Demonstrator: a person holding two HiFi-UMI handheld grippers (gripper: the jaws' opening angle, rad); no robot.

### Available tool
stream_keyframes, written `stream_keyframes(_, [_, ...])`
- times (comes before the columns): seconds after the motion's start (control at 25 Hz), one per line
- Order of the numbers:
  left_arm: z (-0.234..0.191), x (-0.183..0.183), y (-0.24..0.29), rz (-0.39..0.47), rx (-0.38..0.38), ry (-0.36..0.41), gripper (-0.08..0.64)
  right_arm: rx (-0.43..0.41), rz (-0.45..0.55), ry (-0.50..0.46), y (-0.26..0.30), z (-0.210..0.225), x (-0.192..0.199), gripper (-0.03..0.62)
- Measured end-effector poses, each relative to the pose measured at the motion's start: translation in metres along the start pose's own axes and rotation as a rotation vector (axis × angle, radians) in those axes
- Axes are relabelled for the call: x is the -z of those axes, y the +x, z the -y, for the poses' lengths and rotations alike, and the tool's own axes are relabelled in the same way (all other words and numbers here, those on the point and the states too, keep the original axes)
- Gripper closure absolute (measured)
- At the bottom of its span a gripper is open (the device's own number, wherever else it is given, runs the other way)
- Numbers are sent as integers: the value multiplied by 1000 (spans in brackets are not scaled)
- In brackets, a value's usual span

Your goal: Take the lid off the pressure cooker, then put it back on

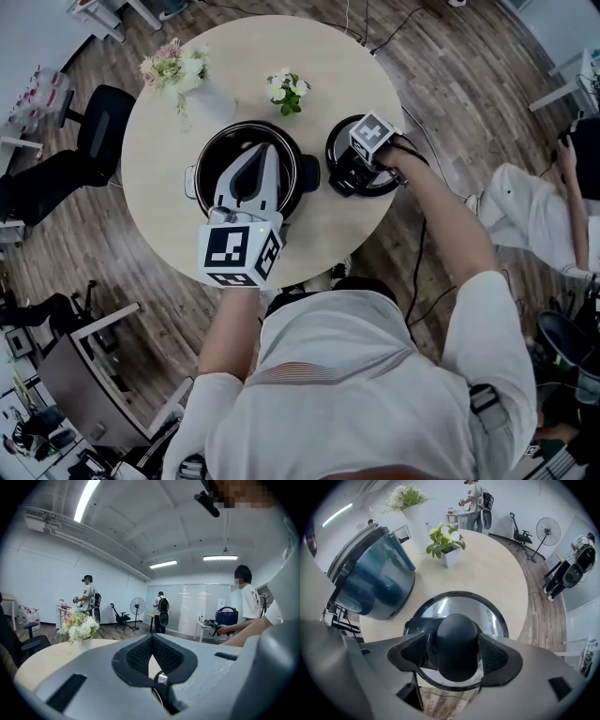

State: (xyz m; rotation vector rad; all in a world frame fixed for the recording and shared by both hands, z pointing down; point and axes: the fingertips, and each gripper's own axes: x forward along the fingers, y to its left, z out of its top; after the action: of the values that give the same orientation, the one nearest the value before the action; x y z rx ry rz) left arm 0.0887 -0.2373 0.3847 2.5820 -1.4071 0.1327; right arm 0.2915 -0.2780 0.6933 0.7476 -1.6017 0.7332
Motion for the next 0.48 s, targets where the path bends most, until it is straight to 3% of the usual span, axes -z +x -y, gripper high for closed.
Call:
stream_keyframes(0.12, [-2, -2, -4, 4, -1, 2, 555, 32, 147, 24, -34, 0, -14, 253])
stream_keyframes(0.36, [-11, -10, -13, 23, -10, 7, 556, 55, 552, 160, -134, -2, -32, 258])
stream_keyframes(0.48, [-15, -13, -18, 30, -15, 8, 555, 64, 744, 189, -185, -15, -31, 307])
